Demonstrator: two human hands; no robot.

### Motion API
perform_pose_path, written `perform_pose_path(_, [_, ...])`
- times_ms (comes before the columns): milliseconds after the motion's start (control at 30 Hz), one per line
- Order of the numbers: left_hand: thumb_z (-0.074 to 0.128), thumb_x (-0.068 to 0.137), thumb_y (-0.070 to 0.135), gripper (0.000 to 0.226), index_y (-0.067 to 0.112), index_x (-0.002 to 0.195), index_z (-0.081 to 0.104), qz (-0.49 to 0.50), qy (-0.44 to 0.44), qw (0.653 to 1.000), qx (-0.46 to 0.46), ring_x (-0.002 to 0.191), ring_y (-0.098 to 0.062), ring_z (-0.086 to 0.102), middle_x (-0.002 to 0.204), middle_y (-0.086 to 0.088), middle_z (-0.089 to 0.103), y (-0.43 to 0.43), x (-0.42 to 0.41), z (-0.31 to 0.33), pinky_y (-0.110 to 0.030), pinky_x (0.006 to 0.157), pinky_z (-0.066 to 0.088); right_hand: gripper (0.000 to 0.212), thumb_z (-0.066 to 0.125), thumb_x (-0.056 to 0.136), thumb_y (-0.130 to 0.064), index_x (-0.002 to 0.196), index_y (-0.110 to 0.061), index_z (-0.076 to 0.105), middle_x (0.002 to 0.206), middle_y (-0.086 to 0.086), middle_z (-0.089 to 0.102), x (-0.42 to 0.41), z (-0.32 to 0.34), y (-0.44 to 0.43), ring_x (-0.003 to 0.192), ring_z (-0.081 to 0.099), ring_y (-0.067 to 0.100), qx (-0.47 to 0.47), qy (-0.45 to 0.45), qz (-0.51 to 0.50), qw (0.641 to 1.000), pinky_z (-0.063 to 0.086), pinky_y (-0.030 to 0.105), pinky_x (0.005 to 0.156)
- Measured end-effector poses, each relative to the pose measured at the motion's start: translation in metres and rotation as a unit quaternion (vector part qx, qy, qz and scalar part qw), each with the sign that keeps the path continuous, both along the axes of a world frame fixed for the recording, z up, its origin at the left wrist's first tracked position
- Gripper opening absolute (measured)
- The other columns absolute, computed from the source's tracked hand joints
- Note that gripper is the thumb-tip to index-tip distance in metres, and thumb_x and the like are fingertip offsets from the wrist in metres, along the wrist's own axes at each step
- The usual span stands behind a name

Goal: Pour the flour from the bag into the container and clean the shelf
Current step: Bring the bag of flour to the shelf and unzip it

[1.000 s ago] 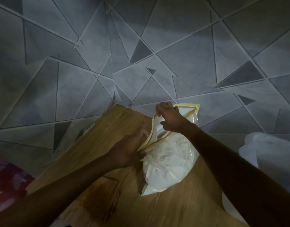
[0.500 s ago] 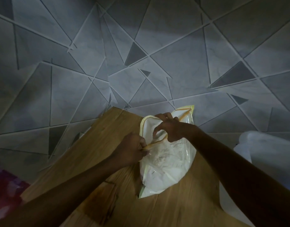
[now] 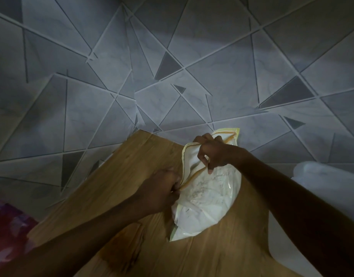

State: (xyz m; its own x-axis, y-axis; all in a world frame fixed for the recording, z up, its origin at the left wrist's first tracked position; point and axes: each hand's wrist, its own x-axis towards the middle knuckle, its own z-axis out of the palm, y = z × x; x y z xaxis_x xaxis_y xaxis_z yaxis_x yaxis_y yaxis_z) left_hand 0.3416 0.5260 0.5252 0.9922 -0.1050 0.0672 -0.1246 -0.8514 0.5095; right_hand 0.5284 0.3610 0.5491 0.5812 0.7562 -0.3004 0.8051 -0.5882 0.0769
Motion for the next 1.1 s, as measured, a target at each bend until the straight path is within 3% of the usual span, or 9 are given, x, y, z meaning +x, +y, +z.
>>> perform_pose_path(133, [0.073,0.075,0.01,0.02,0.014,0.063,0.057,0.012,-0.007,1.0,-0.021,0.069,-0.01,0.055,0.073,0.001,0.06,0.004,0.004,-0.003,-0.033,0.064,0.048,0.042,0.092,0.061,-0.014,0.061,-0.02,0.051,0.14,0.0,0.047,0.002,0.002,-0.006,0.131,0.04,0.024,-0.008,-0.01,0.005,1.0,0.026,0.046,0.101])
perform_pose_path(333, [0.071,0.076,0.009,0.014,0.013,0.065,0.062,0.015,-0.012,1.0,-0.023,0.066,-0.011,0.059,0.067,0.0,0.064,0.003,0.004,-0.004,-0.031,0.066,0.052,0.029,0.088,0.064,-0.008,0.066,-0.014,0.059,0.155,-0.007,0.039,0.008,-0.004,-0.013,0.136,0.04,0.021,0.017,-0.013,0.027,0.999,0.022,0.049,0.103])
perform_pose_path(433, [0.067,0.074,0.01,0.016,0.014,0.062,0.058,0.012,-0.018,1.0,-0.012,0.062,-0.011,0.058,0.063,0.001,0.062,0.003,0.006,-0.002,-0.028,0.061,0.047,0.028,0.087,0.066,-0.019,0.07,-0.017,0.059,0.112,-0.013,0.06,0.009,-0.004,-0.011,0.121,0.051,0.017,-0.002,-0.032,0.04,0.999,0.025,0.049,0.097])
perform_pose_path(533, [0.064,0.073,0.015,0.018,0.017,0.06,0.052,0.02,-0.024,1.0,0.0,0.061,-0.013,0.057,0.061,0.001,0.059,0.004,0.01,-0.001,-0.034,0.061,0.048,0.027,0.08,0.073,-0.021,0.071,-0.023,0.054,0.072,-0.015,0.053,0.008,-0.007,-0.014,0.102,0.061,0.016,0.026,-0.058,0.025,0.998,0.026,0.045,0.096])
perform_pose_path(667, [0.067,0.075,0.015,0.011,0.016,0.065,0.061,0.045,-0.041,0.998,0.011,0.063,-0.015,0.059,0.064,0.003,0.064,0.009,0.023,0.001,-0.038,0.06,0.053,0.032,0.089,0.057,-0.023,0.067,-0.024,0.058,0.07,-0.001,0.07,0.01,-0.014,-0.029,0.072,0.069,0.03,0.111,-0.146,0.024,0.983,0.04,0.049,0.086])
perform_pose_path(767, [0.069,0.074,0.015,0.011,0.018,0.065,0.063,0.044,-0.055,0.997,0.003,0.065,-0.012,0.06,0.066,0.005,0.065,0.014,0.035,0.0,-0.039,0.06,0.054,0.021,0.08,0.062,-0.014,0.071,-0.016,0.061,0.073,0.006,0.072,0.01,-0.018,-0.039,0.071,0.069,0.036,0.131,-0.136,0.007,0.982,0.041,0.05,0.087])
perform_pose_path(900, [0.068,0.075,0.013,0.012,0.018,0.065,0.064,0.029,-0.056,0.998,0.013,0.064,-0.013,0.058,0.065,0.003,0.065,0.015,0.044,0.004,-0.04,0.06,0.055,0.039,0.093,0.048,-0.016,0.066,-0.016,0.058,0.061,0.005,0.069,0.009,-0.022,-0.045,0.057,0.067,0.033,0.135,-0.157,-0.001,0.978,0.051,0.04,0.07])
perform_pose_path(1000, [0.057,0.07,0.012,0.017,0.023,0.057,0.054,0.014,-0.055,0.998,0.025,0.061,-0.015,0.056,0.06,0.004,0.059,0.021,0.052,0.007,-0.041,0.055,0.052,0.026,0.084,0.067,-0.015,0.078,-0.012,0.061,0.079,0.014,0.074,0.008,-0.017,-0.046,0.076,0.069,0.038,0.156,-0.144,-0.052,0.976,0.049,0.038,0.075])
perform_pose_path(1100, [0.052,0.073,0.017,0.029,0.033,0.053,0.038,0.015,-0.056,0.998,0.031,0.059,-0.007,0.042,0.058,0.014,0.043,0.028,0.057,0.012,-0.028,0.058,0.036,0.02,0.075,0.079,-0.02,0.089,-0.014,0.059,0.096,0.017,0.072,0.006,-0.015,-0.045,0.095,0.066,0.04,0.158,-0.123,-0.114,0.973,0.049,0.038,0.076])
